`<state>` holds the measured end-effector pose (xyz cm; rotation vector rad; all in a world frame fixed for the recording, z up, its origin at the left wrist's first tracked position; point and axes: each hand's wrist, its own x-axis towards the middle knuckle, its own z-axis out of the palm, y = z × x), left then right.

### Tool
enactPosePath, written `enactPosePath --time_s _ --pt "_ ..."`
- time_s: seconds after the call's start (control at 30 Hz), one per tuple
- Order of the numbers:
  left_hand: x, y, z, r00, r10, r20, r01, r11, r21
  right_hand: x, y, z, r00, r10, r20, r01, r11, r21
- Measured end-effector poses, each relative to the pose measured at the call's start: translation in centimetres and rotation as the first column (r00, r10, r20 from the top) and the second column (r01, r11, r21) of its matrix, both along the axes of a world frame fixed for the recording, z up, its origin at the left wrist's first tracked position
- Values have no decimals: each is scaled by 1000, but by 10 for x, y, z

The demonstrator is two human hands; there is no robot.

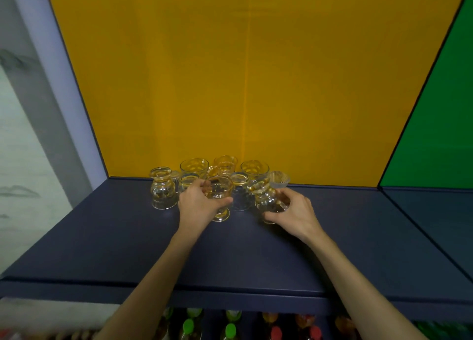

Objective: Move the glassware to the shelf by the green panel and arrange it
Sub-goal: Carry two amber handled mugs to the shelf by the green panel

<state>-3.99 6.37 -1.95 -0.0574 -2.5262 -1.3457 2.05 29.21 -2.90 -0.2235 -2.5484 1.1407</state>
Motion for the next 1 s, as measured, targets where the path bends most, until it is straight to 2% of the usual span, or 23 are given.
enactPosePath --time_s 0.27,0.33,0.43,0.53,0.63,0.8,1.0 --pt "2 -3 -13 995 -67 68 52 979 199 4 -1 30 974 -50 -220 31 996 -90" --pt "1 -3 -17 993 -74 93 49 967 250 4 -2 34 971 -52 -234 26 994 -110" --pt "0 -4 -20 989 -88 118 47 947 318 0 1 30 978 -68 -197 10 959 -283" --pt "1 -5 -21 985 -114 128 60 930 363 -1 0 24 982 -52 -180 -46 862 -505" --pt "4 -7 -22 983 -135 128 75 918 389 2 -3 23 982 -33 -188 -89 792 -604" --pt "19 -5 -12 976 -205 71 154 887 436 10 -2 20 982 -74 -173 -64 734 -677" --pt "34 10 14 934 -357 -9 317 817 483 35 2 16 970 -164 -180 6 754 -657"
